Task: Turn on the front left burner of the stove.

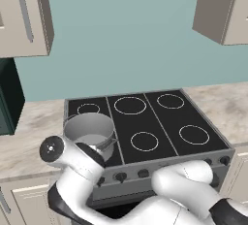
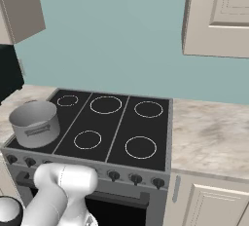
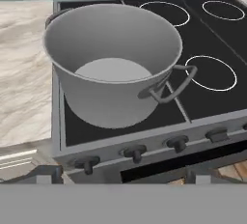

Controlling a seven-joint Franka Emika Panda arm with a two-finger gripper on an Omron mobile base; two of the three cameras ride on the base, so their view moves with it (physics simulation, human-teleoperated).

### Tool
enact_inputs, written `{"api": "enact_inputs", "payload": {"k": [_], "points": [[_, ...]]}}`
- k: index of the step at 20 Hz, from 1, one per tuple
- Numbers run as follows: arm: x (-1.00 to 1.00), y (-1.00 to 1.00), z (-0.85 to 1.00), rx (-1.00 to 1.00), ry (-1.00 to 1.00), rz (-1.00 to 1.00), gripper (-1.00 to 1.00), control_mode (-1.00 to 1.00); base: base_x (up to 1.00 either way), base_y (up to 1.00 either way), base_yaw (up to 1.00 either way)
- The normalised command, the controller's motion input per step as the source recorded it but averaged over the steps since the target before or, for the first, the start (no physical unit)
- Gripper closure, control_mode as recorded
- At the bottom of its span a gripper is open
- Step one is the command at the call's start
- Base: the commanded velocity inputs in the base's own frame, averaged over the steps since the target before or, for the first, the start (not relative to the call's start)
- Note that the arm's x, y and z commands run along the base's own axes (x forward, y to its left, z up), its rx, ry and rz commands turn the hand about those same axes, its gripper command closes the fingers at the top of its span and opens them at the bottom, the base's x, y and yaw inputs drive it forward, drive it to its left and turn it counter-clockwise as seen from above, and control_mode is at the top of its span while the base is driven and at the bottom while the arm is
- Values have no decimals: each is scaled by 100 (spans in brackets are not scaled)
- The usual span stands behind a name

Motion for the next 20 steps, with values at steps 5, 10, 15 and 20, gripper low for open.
{"api": "enact_inputs", "payload": {"k": [5, 10, 15, 20], "points": [[4, 13, -15, 0, -72, 10, -100, -100, 0, 0, 0], [11, 0, -32, 0, -36, 1, -100, -100, 0, 0, 0], [11, 0, -23, 1, -4, 0, -100, -100, 0, 0, 0], [11, 0, -32, -2, 1, 0, -100, -100, 0, 0, 0]]}}
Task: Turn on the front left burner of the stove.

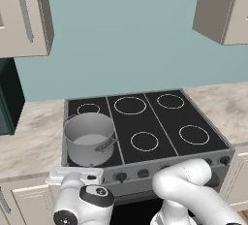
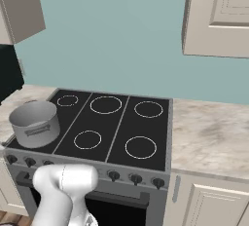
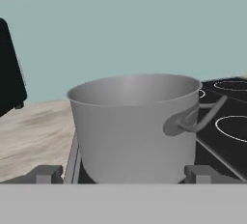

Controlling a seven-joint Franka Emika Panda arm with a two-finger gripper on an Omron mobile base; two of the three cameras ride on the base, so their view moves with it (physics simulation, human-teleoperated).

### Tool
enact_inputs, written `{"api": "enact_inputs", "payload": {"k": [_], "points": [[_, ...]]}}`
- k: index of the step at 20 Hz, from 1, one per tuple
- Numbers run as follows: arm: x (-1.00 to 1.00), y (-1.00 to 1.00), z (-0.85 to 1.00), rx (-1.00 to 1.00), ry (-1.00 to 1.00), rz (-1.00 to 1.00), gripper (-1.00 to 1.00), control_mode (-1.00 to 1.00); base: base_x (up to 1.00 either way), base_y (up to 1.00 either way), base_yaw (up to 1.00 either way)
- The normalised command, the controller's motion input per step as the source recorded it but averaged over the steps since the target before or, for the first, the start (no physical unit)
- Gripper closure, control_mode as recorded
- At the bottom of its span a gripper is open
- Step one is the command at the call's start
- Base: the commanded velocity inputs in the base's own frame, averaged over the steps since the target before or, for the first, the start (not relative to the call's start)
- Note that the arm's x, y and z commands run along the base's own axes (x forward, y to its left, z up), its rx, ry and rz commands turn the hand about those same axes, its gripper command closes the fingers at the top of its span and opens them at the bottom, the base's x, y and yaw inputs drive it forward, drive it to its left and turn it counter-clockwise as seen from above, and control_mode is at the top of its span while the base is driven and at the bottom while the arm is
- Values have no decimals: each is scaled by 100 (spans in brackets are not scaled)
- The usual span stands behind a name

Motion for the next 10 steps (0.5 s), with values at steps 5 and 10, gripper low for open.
{"api": "enact_inputs", "payload": {"k": [5, 10], "points": [[1, 7, -69, 0, 0, 0, -100, -100, 0, 0, 0], [0, 11, -58, 0, 0, 0, -100, -100, 0, 0, 0]]}}
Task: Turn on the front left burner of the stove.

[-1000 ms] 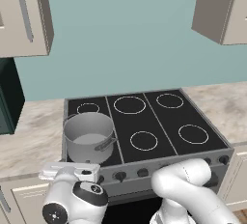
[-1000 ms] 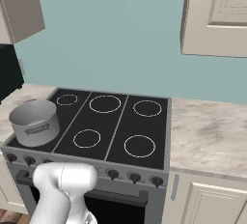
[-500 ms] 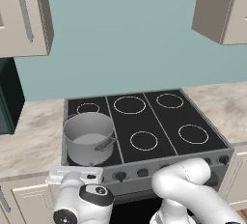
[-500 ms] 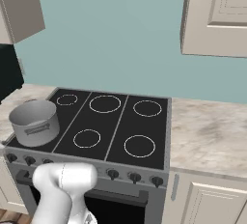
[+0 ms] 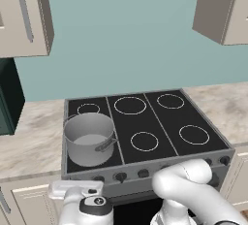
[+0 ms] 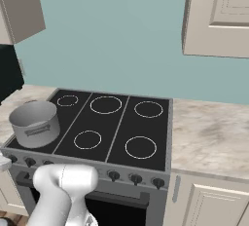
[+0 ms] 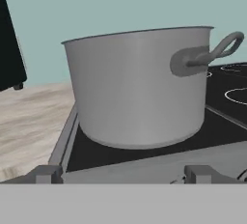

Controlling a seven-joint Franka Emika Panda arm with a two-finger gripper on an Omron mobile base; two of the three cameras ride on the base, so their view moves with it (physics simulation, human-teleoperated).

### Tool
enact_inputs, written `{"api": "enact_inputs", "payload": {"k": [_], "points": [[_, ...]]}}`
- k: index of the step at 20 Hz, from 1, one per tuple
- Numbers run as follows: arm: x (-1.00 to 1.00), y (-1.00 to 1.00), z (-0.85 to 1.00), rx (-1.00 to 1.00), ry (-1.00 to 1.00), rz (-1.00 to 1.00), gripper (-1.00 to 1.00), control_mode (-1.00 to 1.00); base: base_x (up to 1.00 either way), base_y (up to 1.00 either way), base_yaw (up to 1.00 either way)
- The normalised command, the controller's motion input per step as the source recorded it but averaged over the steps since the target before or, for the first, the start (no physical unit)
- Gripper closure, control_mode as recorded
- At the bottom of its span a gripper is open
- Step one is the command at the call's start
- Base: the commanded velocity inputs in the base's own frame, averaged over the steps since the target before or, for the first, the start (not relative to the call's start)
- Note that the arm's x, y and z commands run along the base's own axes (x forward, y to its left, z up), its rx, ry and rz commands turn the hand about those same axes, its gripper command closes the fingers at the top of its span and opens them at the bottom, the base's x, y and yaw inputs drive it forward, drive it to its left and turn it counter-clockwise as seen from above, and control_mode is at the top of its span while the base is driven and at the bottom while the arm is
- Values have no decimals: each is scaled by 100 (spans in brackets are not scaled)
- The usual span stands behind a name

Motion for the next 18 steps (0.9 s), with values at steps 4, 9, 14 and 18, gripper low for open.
{"api": "enact_inputs", "payload": {"k": [4, 9, 14, 18], "points": [[0, 14, -55, 0, 0, 0, -100, -100, 0, 0, 0], [0, 15, -48, 0, 0, 0, -100, -100, 0, 0, 0], [7, 14, -41, 0, 0, 0, -100, -100, 0, 0, 0], [24, 13, -24, 0, 0, 0, -100, -100, 0, 0, 0]]}}
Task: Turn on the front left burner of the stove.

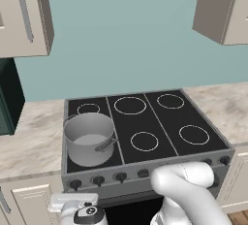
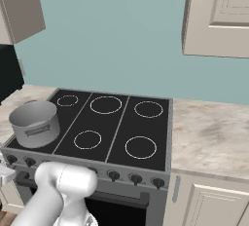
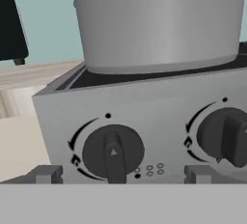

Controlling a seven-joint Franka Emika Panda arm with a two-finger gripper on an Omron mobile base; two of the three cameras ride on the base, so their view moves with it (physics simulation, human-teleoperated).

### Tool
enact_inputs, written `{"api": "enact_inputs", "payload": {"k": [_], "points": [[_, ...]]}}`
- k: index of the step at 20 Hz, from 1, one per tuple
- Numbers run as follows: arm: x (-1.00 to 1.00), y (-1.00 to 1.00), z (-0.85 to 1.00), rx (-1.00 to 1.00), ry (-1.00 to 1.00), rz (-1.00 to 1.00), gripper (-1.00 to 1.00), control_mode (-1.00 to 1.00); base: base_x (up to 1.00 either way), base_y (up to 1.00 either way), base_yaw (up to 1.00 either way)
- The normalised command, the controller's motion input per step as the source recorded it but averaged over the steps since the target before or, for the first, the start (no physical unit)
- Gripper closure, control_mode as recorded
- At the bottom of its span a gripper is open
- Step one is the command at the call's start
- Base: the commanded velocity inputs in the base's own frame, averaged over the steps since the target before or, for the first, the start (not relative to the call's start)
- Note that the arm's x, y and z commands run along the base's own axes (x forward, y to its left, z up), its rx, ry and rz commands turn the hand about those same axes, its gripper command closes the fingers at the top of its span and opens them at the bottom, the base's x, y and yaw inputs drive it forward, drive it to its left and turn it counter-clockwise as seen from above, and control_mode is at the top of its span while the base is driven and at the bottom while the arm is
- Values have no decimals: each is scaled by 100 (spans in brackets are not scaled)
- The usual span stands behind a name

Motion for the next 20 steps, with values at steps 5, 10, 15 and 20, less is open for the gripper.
{"api": "enact_inputs", "payload": {"k": [5, 10, 15, 20], "points": [[27, 5, -10, 0, 1, 0, -100, -100, 0, 0, 0], [32, 8, -15, 0, 1, 0, -100, -100, 0, 0, 0], [25, 10, -19, 0, 0, 0, -100, -100, 0, 0, 0], [27, 15, -29, 0, 3, 0, 100, -100, 0, 0, 0]]}}
